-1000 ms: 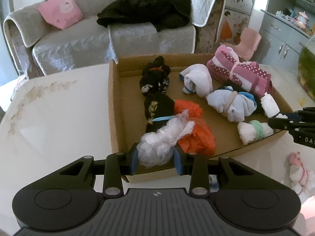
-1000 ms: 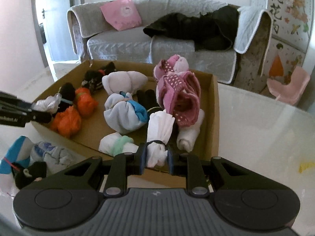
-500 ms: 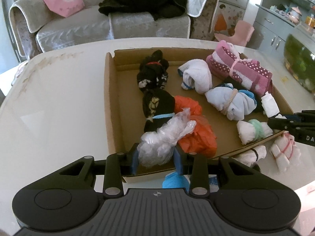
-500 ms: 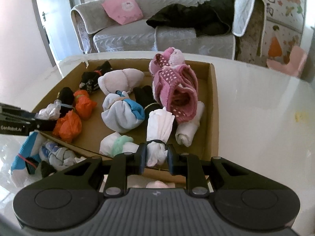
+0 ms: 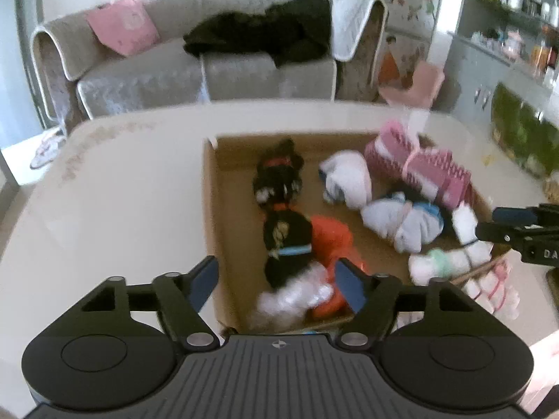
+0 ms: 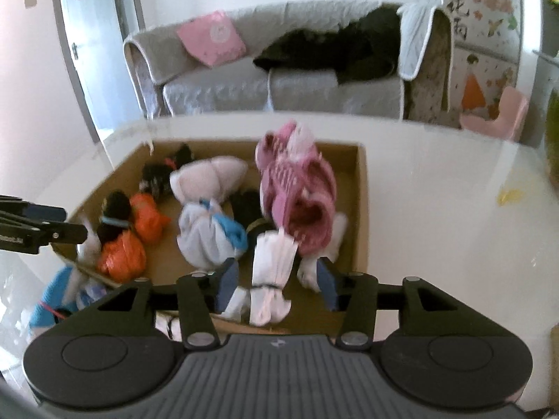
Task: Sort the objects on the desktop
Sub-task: 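Grasp the blue-white sock bundle with the left tool while the right grasps the pink-banded white bundle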
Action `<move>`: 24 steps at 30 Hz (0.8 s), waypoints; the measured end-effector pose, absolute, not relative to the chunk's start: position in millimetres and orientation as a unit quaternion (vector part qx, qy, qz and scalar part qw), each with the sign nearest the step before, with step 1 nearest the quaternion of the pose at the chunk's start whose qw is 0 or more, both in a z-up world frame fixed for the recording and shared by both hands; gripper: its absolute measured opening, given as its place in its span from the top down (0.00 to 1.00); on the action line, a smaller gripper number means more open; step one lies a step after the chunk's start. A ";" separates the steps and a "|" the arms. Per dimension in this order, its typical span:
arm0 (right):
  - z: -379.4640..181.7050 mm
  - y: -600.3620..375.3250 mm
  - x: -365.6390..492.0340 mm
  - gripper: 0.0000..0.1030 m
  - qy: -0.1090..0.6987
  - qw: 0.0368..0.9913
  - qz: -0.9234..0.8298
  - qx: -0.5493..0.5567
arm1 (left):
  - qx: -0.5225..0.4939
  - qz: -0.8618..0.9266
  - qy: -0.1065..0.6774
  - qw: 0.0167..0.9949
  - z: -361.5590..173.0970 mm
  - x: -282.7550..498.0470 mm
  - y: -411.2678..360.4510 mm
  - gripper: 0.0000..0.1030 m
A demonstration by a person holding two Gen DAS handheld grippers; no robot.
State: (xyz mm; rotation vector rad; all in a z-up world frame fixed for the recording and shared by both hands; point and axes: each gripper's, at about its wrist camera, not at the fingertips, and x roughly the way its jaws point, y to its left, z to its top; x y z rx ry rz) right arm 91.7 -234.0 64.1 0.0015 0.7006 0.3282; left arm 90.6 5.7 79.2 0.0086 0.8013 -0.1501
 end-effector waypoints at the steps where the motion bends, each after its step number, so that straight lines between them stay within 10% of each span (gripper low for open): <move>1: 68.4 -236.2 88.0 0.48 0.335 0.929 0.159 0.005 | 0.002 -0.072 0.387 0.919 83.6 88.2 7.7 0.23; 24: 12.5 -246.5 33.6 0.45 0.332 0.929 0.160 0.014 | 0.025 -0.059 0.416 0.907 33.3 10.8 -10.4 0.17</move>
